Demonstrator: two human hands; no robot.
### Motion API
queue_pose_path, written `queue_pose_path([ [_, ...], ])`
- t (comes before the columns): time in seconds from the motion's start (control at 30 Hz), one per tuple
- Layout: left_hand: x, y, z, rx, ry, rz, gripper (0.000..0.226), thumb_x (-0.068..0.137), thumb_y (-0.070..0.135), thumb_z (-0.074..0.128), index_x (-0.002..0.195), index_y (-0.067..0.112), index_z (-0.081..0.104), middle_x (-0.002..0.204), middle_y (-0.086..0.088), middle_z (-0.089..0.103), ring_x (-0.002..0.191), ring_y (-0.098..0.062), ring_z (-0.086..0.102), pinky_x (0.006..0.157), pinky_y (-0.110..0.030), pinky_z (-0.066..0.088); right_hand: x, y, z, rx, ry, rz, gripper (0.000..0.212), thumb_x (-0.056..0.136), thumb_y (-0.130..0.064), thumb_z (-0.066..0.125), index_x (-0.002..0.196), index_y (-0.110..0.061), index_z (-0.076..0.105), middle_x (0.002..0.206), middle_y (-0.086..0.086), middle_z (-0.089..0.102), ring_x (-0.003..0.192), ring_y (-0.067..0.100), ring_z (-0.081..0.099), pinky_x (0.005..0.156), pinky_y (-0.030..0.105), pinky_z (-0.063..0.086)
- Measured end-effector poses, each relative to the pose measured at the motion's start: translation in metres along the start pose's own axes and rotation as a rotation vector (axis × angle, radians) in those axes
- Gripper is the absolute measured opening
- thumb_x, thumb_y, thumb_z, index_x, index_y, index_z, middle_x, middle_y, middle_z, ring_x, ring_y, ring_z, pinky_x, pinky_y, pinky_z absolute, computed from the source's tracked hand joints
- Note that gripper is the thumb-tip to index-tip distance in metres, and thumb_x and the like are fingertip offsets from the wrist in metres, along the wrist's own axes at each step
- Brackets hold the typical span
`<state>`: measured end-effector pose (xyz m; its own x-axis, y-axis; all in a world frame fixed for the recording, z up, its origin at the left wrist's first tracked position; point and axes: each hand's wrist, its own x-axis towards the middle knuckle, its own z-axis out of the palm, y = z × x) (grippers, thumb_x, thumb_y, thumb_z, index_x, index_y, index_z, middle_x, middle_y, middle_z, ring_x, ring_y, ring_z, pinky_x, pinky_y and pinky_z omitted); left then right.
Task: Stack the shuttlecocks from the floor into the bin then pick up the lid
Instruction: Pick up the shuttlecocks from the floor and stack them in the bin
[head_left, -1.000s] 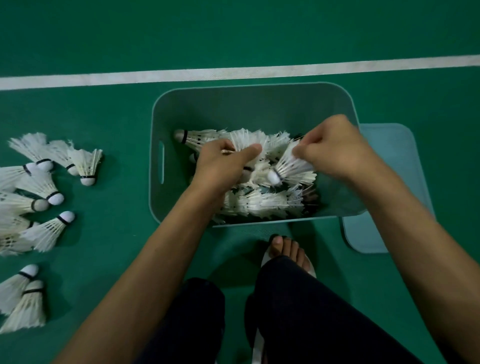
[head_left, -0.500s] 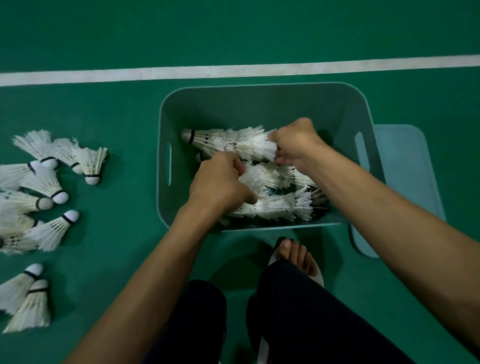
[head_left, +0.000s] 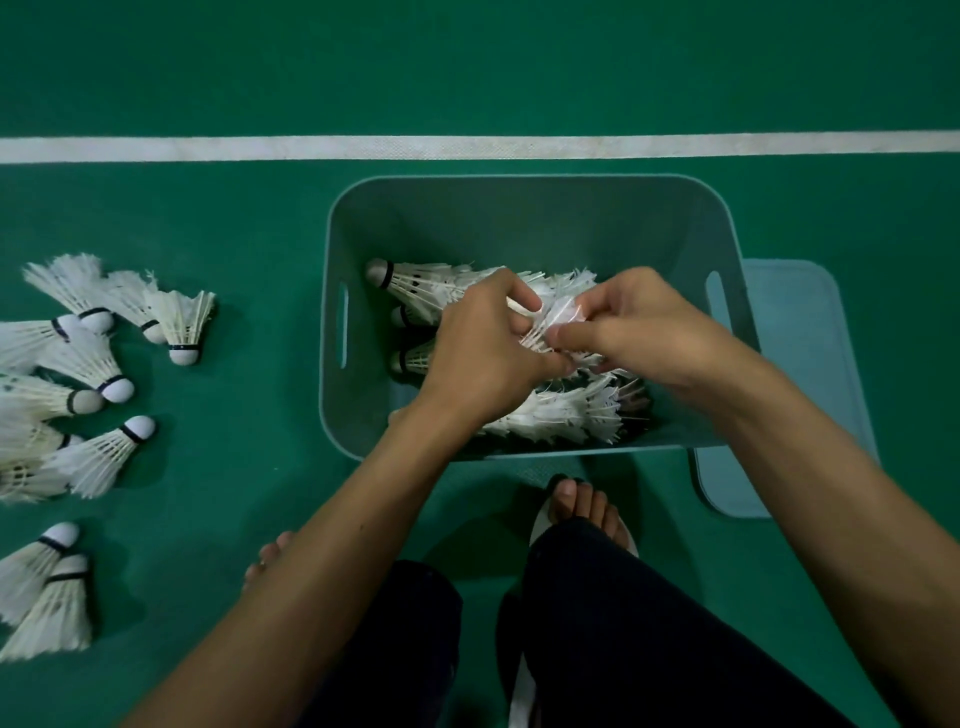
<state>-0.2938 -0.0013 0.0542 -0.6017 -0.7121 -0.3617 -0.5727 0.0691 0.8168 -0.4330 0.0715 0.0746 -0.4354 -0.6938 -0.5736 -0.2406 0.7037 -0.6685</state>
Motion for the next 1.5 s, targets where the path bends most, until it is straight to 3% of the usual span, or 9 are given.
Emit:
queue_pose_path([
  [0.23, -0.002, -0.003, -0.018, 0.473, 0.215, -0.028, 0.063, 0.083, 0.024, 0.079, 0.128, 0.017, 0.036, 0.112, -0.01, 0.064, 0.086, -0.029, 0.06, 0.07, -0.042, 0.047, 0.002, 0.0, -0.019, -0.478, 0.525, 0.029, 0.028, 0.08, -0.013, 0.063, 0.059, -0.01, 0.045, 0.056, 0.006, 0.046, 0.056, 0.029, 0.048, 0.048, 0.029, 0.031],
  [0.37, 0.017, -0.009, -0.03, 0.665, 0.079, -0.207, 0.09, 0.089, 0.017, 0.07, 0.156, 0.017, 0.01, 0.125, -0.021, 0.06, 0.098, -0.038, 0.061, 0.072, -0.043, 0.042, 0.036, -0.001, 0.001, -0.254, 0.382, 0.136, 0.028, 0.089, -0.009, 0.062, 0.066, -0.012, 0.046, 0.064, 0.003, 0.048, 0.055, 0.019, 0.047, 0.048, 0.026, 0.035],
  [0.47, 0.027, -0.011, -0.034, 0.658, 0.009, -0.24, 0.071, 0.092, 0.011, 0.062, 0.151, 0.011, 0.022, 0.114, -0.017, 0.06, 0.093, -0.033, 0.055, 0.072, -0.042, 0.041, 0.059, -0.002, 0.014, 0.206, 0.282, 0.248, 0.006, 0.096, -0.005, 0.061, 0.1, 0.0, 0.063, 0.096, 0.013, 0.069, 0.08, 0.023, 0.07, 0.07, 0.038, 0.062],
  [0.57, 0.033, -0.014, -0.038, 0.546, 0.065, -0.217, 0.058, 0.089, 0.005, 0.061, 0.14, 0.009, 0.034, 0.104, -0.013, 0.051, 0.089, -0.031, 0.048, 0.074, -0.04, 0.04, 0.063, -0.008, 0.009, 0.539, 0.26, 0.271, 0.012, 0.1, -0.001, 0.056, 0.11, 0.003, 0.062, 0.09, 0.01, 0.068, 0.063, 0.016, 0.066, 0.071, 0.032, 0.062],
  [0.73, 0.037, -0.021, -0.039, 0.418, 0.098, -0.204, 0.059, 0.084, 0.003, 0.06, 0.137, 0.011, 0.036, 0.118, -0.021, 0.058, 0.1, -0.041, 0.058, 0.078, -0.044, 0.047, 0.07, -0.013, 0.0, 0.505, 0.213, 0.27, 0.012, 0.101, 0.0, 0.052, 0.106, 0.002, 0.063, 0.091, 0.011, 0.066, 0.07, 0.022, 0.066, 0.083, 0.042, 0.062],
  [1.0, 0.038, -0.024, -0.038, 0.416, 0.028, -0.266, 0.069, 0.087, 0.006, 0.058, 0.149, 0.014, 0.028, 0.136, -0.023, 0.055, 0.13, -0.045, 0.05, 0.104, -0.055, 0.048, 0.076, -0.014, 0.004, 0.421, 0.209, 0.255, 0.008, 0.095, 0.0, 0.06, 0.103, -0.001, 0.058, 0.085, 0.01, 0.059, 0.063, 0.021, 0.061, 0.071, 0.041, 0.063],
  [1.13, 0.037, -0.023, -0.039, 0.418, 0.031, -0.249, 0.062, 0.087, 0.006, 0.058, 0.142, 0.015, 0.031, 0.128, -0.021, 0.058, 0.121, -0.044, 0.054, 0.096, -0.052, 0.051, 0.077, -0.006, 0.006, 0.345, 0.337, 0.224, 0.013, 0.09, -0.012, 0.067, 0.099, -0.004, 0.063, 0.096, 0.009, 0.067, 0.086, 0.027, 0.07, 0.078, 0.046, 0.064],
  [1.3, 0.033, -0.019, -0.043, 0.418, 0.049, -0.23, 0.06, 0.087, 0.005, 0.057, 0.14, 0.014, 0.031, 0.12, -0.021, 0.059, 0.108, -0.043, 0.059, 0.081, -0.045, 0.048, 0.07, -0.001, 0.006, 0.115, 0.494, 0.127, 0.022, 0.089, -0.014, 0.064, 0.069, -0.015, 0.054, 0.07, 0.006, 0.053, 0.065, 0.019, 0.051, 0.059, 0.034, 0.051],
  [1.5, 0.022, -0.009, -0.051, 0.426, 0.048, -0.183, 0.059, 0.09, 0.004, 0.056, 0.143, 0.015, 0.033, 0.097, -0.008, 0.055, 0.091, -0.032, 0.055, 0.074, -0.039, 0.044, 0.053, -0.007, -0.003, 0.072, 0.56, 0.098, 0.026, 0.088, -0.015, 0.061, 0.094, 0.007, 0.072, 0.079, 0.016, 0.073, 0.066, 0.024, 0.067, 0.068, 0.038, 0.063],
])
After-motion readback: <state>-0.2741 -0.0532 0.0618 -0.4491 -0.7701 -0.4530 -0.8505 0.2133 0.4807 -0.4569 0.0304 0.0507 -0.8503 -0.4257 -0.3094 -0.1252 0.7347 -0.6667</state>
